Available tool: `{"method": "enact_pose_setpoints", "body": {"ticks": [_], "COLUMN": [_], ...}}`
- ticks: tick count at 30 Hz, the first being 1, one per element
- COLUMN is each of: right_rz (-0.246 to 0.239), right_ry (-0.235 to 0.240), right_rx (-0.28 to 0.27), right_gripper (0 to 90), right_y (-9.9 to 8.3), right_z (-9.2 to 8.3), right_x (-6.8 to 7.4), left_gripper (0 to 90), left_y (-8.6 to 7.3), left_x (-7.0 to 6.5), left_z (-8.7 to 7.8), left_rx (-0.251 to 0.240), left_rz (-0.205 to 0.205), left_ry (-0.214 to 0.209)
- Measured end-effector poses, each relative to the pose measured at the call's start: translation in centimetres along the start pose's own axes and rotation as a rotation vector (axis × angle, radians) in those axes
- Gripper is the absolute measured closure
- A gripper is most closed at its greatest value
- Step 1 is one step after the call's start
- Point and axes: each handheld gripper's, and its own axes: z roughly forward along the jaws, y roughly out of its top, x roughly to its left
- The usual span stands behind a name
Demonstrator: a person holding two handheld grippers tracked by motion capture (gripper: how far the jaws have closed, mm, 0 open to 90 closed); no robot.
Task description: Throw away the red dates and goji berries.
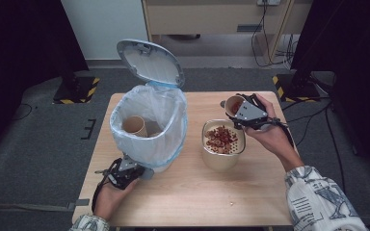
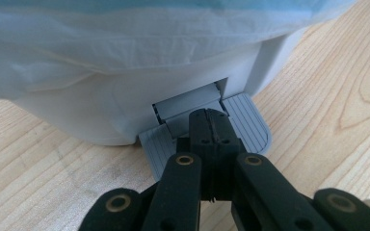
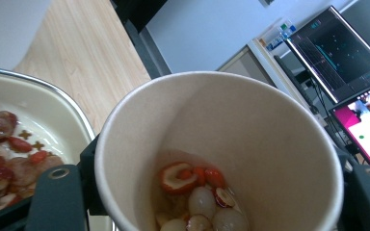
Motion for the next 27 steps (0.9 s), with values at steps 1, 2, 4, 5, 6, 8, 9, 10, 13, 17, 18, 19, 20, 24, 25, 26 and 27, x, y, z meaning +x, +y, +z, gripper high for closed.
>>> {"method": "enact_pose_setpoints", "body": {"ticks": [1,2,4,5,6,8,9,10,13,17,18,19,20,24,25,26,27], "right_rz": [-0.002,-0.002,0.003,0.010,0.008,0.008,0.006,-0.004,-0.008,0.001,0.006,0.002,-0.010,-0.024,-0.024,-0.024,-0.024], "right_ry": [0.000,-0.003,-0.009,-0.013,-0.012,-0.008,-0.002,0.011,0.016,0.002,-0.002,0.000,0.008,0.011,0.011,0.009,0.009], "right_rx": [-0.003,-0.001,0.004,0.006,0.005,0.003,-0.002,-0.010,-0.016,-0.010,-0.010,-0.015,-0.017,-0.012,-0.012,-0.013,-0.013], "right_gripper": [27.3,27.3,27.3,27.3,27.3,27.3,27.3,27.2,27.2,27.2,27.2,27.2,27.2,27.1,27.1,27.1,27.1], "right_y": [0.03,0.00,-0.17,-0.23,-0.14,-0.02,0.12,0.44,0.53,0.22,0.20,0.23,0.36,0.41,0.41,0.53,0.53], "right_z": [-0.06,-0.12,-0.19,-0.17,-0.12,-0.06,0.03,0.20,0.17,-0.25,-0.33,-0.37,-0.41,-0.48,-0.48,-0.48,-0.48], "right_x": [0.02,-0.02,-0.21,-0.28,-0.24,-0.12,0.02,0.39,0.51,0.17,0.13,0.14,0.31,0.37,0.37,0.35,0.35], "left_gripper": [90.0,90.0,90.0,90.0,90.0,90.0,90.0,90.0,90.0,90.0,90.0,90.0,90.0,90.0,90.0,90.0,90.0], "left_y": [0.00,0.00,0.01,0.01,0.01,0.00,0.00,0.00,0.00,0.00,0.00,0.00,0.01,0.01,0.01,0.01,0.00], "left_x": [-0.01,-0.02,-0.01,-0.01,-0.02,0.00,0.00,0.00,-0.01,-0.02,-0.01,0.00,-0.01,-0.01,-0.01,-0.01,0.00], "left_z": [0.00,0.00,0.00,0.00,0.00,0.00,0.00,0.00,0.00,0.01,0.00,0.00,0.00,0.00,0.00,0.00,0.00], "left_rx": [0.000,0.000,0.000,0.000,0.000,0.000,0.000,0.000,0.000,-0.001,0.000,0.000,0.000,0.000,0.000,0.000,0.000], "left_rz": [0.000,0.000,0.000,0.000,-0.001,-0.001,0.000,0.000,0.000,0.000,0.000,0.000,0.000,0.000,0.000,0.000,0.000], "left_ry": [0.000,0.000,0.001,0.000,0.000,0.000,0.000,-0.001,0.000,0.000,0.000,0.000,0.000,0.000,0.001,0.000,0.000]}}
